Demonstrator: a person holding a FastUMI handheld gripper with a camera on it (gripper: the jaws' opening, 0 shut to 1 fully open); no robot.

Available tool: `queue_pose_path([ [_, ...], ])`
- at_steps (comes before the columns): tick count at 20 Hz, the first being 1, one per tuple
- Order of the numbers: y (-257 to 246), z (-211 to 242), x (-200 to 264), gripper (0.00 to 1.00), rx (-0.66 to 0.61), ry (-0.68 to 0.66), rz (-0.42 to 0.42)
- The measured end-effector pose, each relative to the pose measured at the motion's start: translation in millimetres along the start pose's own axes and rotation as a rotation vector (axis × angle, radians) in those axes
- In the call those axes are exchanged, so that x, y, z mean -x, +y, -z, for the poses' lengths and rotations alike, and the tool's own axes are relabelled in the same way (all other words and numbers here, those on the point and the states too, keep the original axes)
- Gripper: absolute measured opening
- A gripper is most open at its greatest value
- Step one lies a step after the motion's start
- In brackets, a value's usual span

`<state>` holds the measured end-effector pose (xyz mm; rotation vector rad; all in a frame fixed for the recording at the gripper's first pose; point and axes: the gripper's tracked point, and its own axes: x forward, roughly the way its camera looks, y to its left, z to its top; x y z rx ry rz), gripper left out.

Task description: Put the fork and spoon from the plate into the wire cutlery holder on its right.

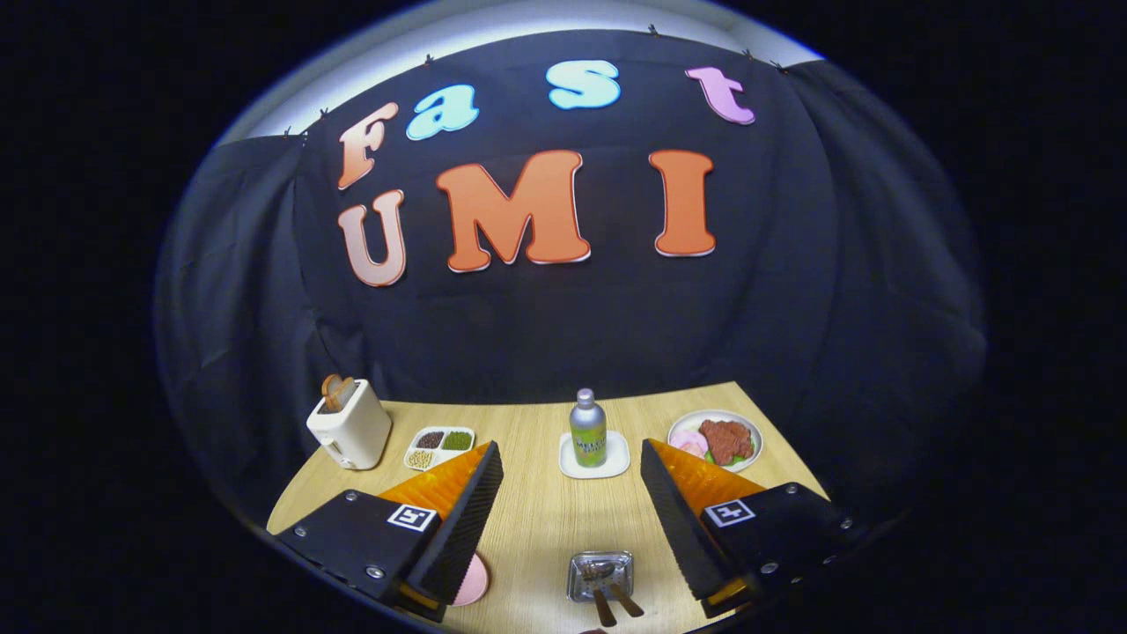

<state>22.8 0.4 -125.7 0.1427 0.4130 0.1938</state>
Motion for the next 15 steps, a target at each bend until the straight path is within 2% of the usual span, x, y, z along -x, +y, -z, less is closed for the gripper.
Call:
queue_pose_path([
  [6,20.5,-47.2,17.3,0.96,0.056,-0.166,-0.015],
  [15,40.5,-76.7,34.8,0.96,0.055,-0.254,-0.047],
])
